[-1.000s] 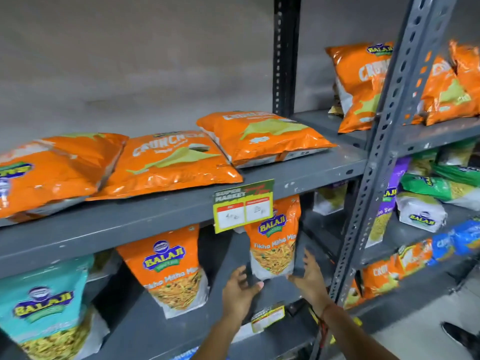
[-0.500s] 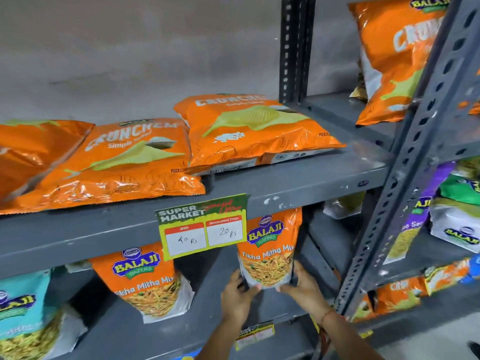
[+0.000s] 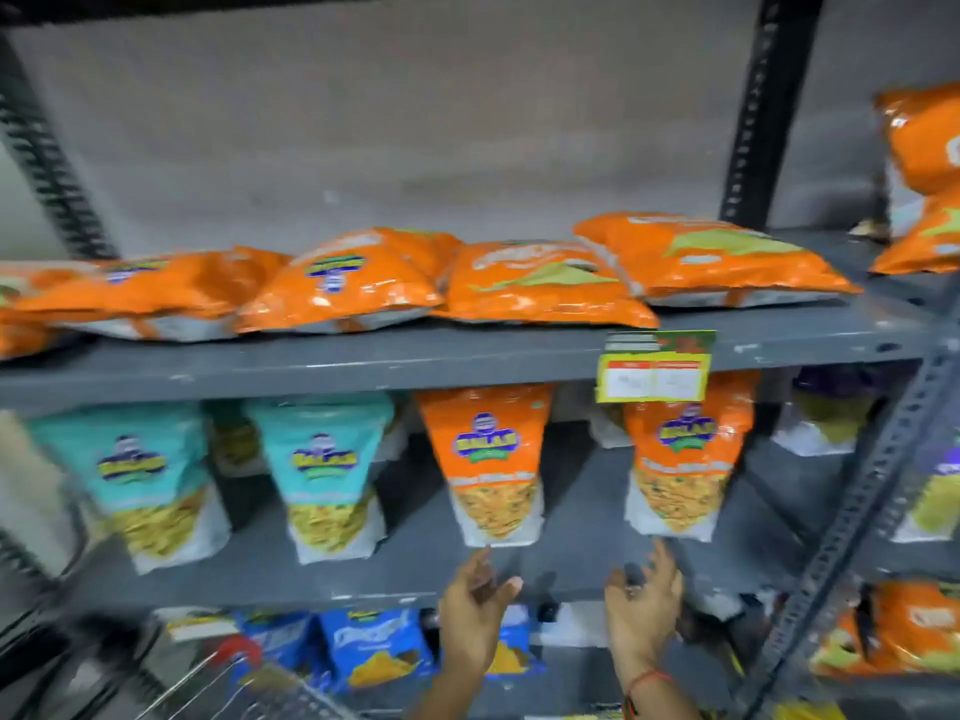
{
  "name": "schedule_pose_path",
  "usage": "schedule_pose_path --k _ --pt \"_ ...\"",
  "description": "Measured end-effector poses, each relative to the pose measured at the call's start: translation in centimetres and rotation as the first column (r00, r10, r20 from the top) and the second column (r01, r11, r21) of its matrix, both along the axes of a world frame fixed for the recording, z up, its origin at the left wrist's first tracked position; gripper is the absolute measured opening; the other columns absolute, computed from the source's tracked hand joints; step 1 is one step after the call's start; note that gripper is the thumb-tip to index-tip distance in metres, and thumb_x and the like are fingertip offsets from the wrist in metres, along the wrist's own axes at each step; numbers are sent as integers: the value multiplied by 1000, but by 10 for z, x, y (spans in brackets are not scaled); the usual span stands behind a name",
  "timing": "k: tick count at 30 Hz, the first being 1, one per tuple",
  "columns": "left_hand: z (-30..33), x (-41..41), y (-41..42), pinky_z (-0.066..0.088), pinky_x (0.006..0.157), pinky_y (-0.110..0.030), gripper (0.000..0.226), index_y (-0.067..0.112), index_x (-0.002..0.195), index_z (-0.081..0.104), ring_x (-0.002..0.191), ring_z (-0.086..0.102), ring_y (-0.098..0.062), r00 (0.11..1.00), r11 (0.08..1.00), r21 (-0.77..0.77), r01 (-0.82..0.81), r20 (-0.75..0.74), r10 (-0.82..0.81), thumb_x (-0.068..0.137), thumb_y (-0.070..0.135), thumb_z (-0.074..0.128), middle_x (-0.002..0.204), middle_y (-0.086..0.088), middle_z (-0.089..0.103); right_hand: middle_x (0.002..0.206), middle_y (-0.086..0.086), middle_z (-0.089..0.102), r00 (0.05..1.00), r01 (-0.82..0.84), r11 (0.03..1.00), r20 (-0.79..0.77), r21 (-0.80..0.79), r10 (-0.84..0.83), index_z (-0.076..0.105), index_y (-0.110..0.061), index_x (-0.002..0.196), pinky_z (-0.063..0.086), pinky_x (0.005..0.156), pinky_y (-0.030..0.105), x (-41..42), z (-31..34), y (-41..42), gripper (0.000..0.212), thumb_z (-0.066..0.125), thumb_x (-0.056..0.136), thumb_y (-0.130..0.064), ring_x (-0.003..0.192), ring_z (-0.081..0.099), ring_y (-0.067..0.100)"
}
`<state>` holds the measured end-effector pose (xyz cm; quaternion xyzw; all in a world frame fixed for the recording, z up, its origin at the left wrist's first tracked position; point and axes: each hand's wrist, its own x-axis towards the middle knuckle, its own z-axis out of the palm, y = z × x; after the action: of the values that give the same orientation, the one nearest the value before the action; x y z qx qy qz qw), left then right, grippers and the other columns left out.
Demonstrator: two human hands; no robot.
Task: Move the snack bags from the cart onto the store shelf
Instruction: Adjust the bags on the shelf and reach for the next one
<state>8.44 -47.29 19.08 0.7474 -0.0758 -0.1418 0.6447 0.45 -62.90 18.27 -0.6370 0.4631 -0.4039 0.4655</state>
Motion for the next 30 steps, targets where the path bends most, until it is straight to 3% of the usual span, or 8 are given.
schedule_pose_path --k 4,7,11,15,18,21,27,30 --pt "20 22 132 54 63 -11 48 8 118 62 76 68 -4 985 985 2 -173 16 173 72 4 78 96 -12 72 117 29 55 961 -272 961 -60 -54 269 53 2 125 45 95 52 33 17 112 58 69 70 12 106 55 44" --pt "34 49 218 53 87 -36 52 -2 123 57 97 68 -29 953 953 -17 -302 26 303 74 0 75 106 -25 68 117 21 59 849 -528 843 -98 -100 520 56 -4 124 44 100 48 62 20 196 52 70 74 6 109 56 37" --pt "36 90 303 56 84 -45 52 7 125 56 95 68 -34 900 901 16 -435 35 434 77 7 75 104 -21 69 113 13 62 646 -763 640 -131 -90 752 60 -9 120 46 92 31 105 19 278 49 71 74 3 103 60 25" --pt "23 140 353 52 57 -14 49 6 119 60 68 69 -15 853 848 96 -522 71 517 74 12 78 99 -19 72 105 0 58 461 -885 463 -204 -40 863 56 -14 123 44 82 8 168 13 319 50 72 77 -6 93 58 13" --pt "3 183 372 53 91 -42 56 3 122 57 97 68 -31 837 835 71 -546 26 546 71 8 80 103 -24 70 110 2 57 354 -923 379 -241 64 904 48 -19 130 53 91 31 227 2 336 57 72 78 -15 99 61 19" --pt "-18 227 382 48 99 -55 67 4 130 49 110 62 -35 834 835 57 -548 -41 550 71 12 79 119 -22 63 131 4 52 308 -933 346 -276 100 910 34 -23 141 48 99 38 286 -14 348 76 75 77 -24 118 55 21" --pt "-38 289 390 51 95 -47 105 13 134 44 110 59 -24 880 881 12 -473 -37 473 45 53 82 111 -3 60 134 -12 50 257 -955 270 -117 122 959 36 -49 122 43 98 11 375 -52 362 79 82 61 -28 126 48 11" --pt "-56 302 388 57 76 -20 53 17 117 61 100 70 -11 912 909 -83 -408 2 409 69 11 81 104 12 75 121 -5 64 263 -953 267 -48 142 964 47 -42 107 50 100 46 394 -65 367 59 81 61 -30 115 60 15"
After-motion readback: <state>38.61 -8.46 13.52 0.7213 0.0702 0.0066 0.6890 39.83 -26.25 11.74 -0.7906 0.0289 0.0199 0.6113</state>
